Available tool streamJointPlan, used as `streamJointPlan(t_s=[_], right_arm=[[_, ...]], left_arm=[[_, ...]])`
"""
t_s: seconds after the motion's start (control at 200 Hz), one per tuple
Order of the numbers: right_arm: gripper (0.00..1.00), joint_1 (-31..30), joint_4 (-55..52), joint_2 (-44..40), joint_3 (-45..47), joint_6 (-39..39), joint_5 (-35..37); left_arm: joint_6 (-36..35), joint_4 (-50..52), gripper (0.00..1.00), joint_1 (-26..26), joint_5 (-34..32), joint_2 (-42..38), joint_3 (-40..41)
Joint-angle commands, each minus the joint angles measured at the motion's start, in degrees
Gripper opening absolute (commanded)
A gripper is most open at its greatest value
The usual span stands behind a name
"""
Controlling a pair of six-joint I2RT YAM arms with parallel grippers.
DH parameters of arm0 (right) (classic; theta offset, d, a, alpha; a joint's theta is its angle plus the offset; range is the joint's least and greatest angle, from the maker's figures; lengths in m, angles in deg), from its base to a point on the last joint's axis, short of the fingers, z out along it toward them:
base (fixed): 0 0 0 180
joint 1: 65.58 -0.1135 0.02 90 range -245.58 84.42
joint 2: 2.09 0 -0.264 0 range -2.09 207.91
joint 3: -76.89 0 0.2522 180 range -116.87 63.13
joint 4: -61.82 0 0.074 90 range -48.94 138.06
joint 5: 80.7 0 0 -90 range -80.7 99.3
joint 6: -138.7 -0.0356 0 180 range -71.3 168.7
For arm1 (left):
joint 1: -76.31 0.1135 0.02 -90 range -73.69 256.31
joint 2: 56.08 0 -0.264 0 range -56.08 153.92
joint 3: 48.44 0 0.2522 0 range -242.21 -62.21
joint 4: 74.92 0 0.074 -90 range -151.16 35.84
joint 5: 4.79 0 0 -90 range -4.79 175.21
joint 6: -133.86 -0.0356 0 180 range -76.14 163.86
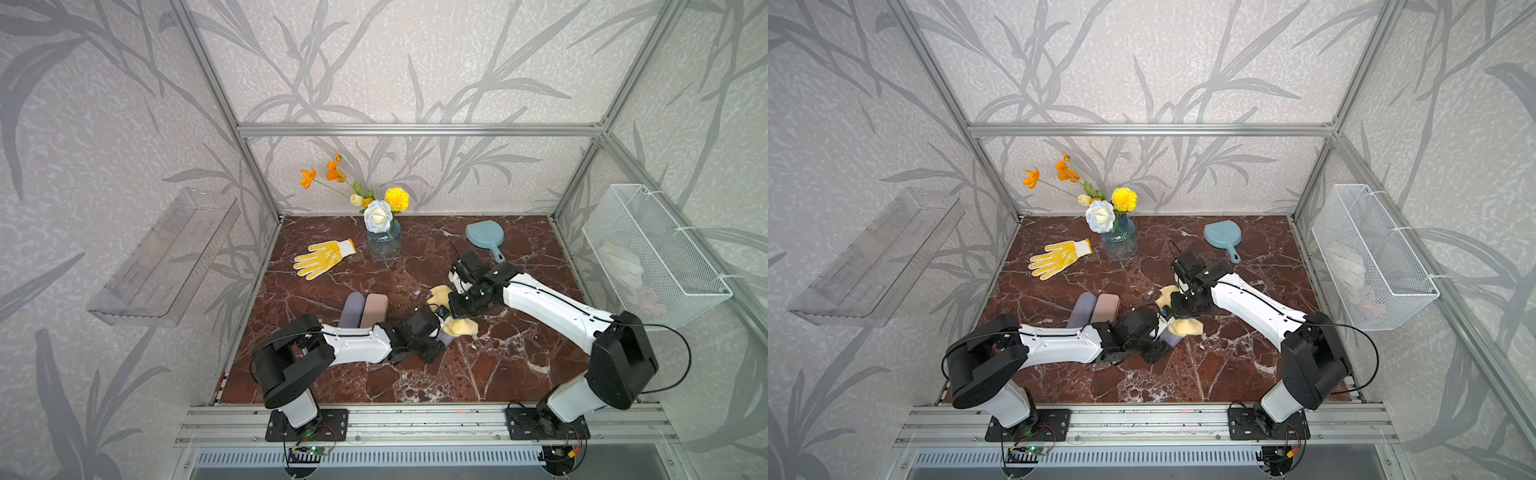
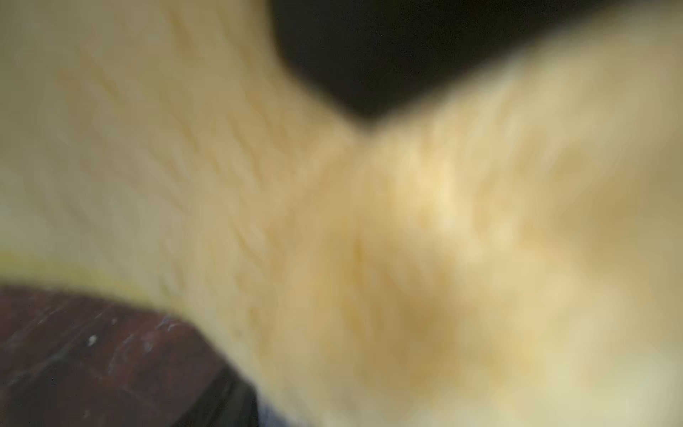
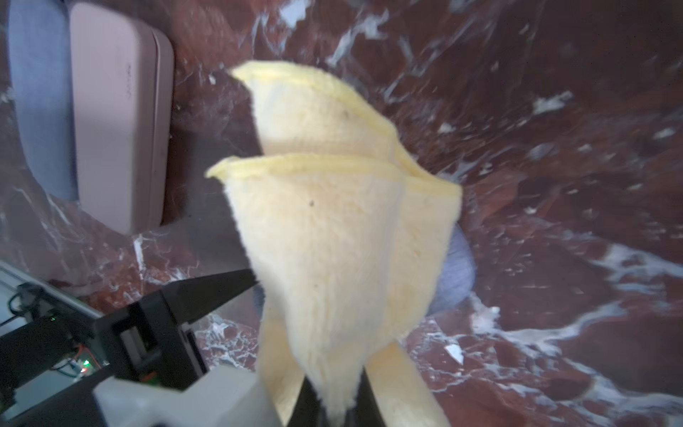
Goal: Wipe the eyeglass case
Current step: Wipe the dirt from the eyeglass case.
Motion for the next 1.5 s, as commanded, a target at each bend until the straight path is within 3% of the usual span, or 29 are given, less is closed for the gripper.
streamJointPlan(t_s=[0.0,0.11,0.215,0.31,0.45,0.54,0.675,0.75,0.795,0.995,1.195,1.355,1.494], right_arm=[[0.00,1.91,6.72,3.07,3.80,-4.91,-12.17],[0.00,6.74,1.16,6.22,4.52,1.54,-6.66],[0.00,12.05,-4.43,5.60,3.33,7.34,10.30],[0.00,12.68,-7.92,2.36,0.62,9.86,23.62],[0.00,12.91,-9.54,-1.12,-0.87,10.56,29.29],[0.00,13.93,-8.70,-0.73,1.08,10.68,23.30],[0.00,14.26,-0.98,-1.58,7.36,4.68,1.99],[0.00,14.18,8.18,-2.32,12.21,-2.56,-12.32],[0.00,13.64,12.94,-3.00,14.66,-7.22,-16.82],[0.00,11.90,22.77,-5.82,19.97,-16.37,-25.44],[0.00,9.66,37.92,-7.38,24.12,-30.47,-34.58],[0.00,13.20,32.12,-10.25,21.46,-27.30,-34.56],[0.00,17.00,23.76,-12.33,16.87,-22.01,-34.10]], left_arm=[[-0.40,6.03,0.00,-1.56,-5.49,-1.09,2.69],[-0.93,5.29,0.00,-2.21,-6.08,-1.56,3.32],[-1.22,5.20,0.00,-2.20,-5.26,-1.53,3.18],[-1.63,5.33,0.00,-2.07,-4.24,-1.69,3.05],[-0.91,5.50,0.00,2.38,6.86,-3.41,2.37],[0.02,4.95,0.00,5.44,11.86,-5.87,2.23],[-0.47,1.95,0.00,7.36,14.44,-10.59,3.14],[-1.52,-0.12,0.00,7.37,13.89,-12.39,4.06],[-1.94,-1.23,0.00,7.36,13.33,-13.39,4.80],[-2.36,-5.44,0.00,7.94,12.39,-16.01,7.31],[-2.24,-10.98,0.00,8.15,11.77,-18.66,9.46],[-1.30,-8.72,0.00,8.56,12.86,-17.68,8.59],[-0.83,-1.98,0.00,9.70,19.70,-14.02,5.26]])
